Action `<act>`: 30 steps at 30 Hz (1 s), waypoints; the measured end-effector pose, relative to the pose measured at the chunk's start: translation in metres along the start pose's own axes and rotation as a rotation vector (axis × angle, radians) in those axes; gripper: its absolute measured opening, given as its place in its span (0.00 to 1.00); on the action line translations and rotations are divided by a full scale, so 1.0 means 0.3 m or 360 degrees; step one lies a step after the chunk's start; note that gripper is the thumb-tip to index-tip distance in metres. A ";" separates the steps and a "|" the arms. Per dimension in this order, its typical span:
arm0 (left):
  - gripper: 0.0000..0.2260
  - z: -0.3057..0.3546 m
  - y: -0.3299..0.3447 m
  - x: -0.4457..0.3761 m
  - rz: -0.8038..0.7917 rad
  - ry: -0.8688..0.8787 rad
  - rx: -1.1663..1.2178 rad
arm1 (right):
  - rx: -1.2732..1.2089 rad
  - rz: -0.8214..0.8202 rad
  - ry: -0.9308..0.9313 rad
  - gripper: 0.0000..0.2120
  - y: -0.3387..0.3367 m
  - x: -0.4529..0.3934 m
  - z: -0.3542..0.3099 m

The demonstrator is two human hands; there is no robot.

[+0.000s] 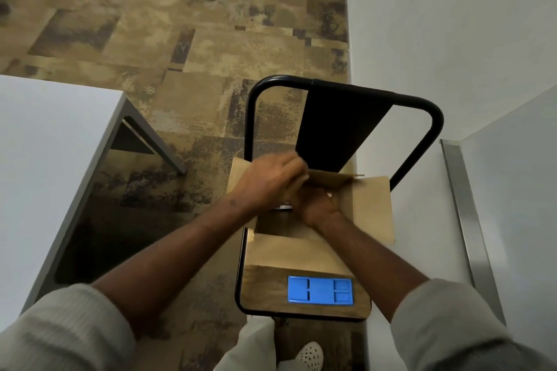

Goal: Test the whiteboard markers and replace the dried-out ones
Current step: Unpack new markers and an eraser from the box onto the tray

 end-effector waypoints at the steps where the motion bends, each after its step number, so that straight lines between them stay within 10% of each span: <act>1: 0.06 0.021 0.041 0.023 -0.0155 -0.0053 0.0096 | 0.0054 0.0012 -0.0006 0.16 0.006 0.006 0.006; 5: 0.08 0.044 0.177 0.101 -0.0672 -0.0277 0.0154 | -0.0061 -0.0160 -0.0006 0.17 0.077 -0.002 0.062; 14: 0.10 0.041 0.180 0.070 -0.0691 -0.0395 0.0061 | -0.0467 -0.0396 0.0061 0.18 0.065 -0.008 0.088; 19: 0.09 0.069 0.291 0.141 -0.1211 -0.0506 0.0021 | -0.0825 -0.0301 -0.0087 0.12 -0.085 0.058 0.102; 30: 0.20 0.082 0.477 0.143 -0.1745 -0.0086 0.0063 | -0.0857 -0.0394 -0.0086 0.21 -0.160 0.040 0.131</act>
Point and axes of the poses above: each hand's wrist, its own x-axis away from the middle knuckle, its own y-axis out of the palm, z = x × y, the point moved 10 cm from there along -x, towards the middle knuckle, and after that the axes turned 15 degrees about y, right-handed, at the moved point
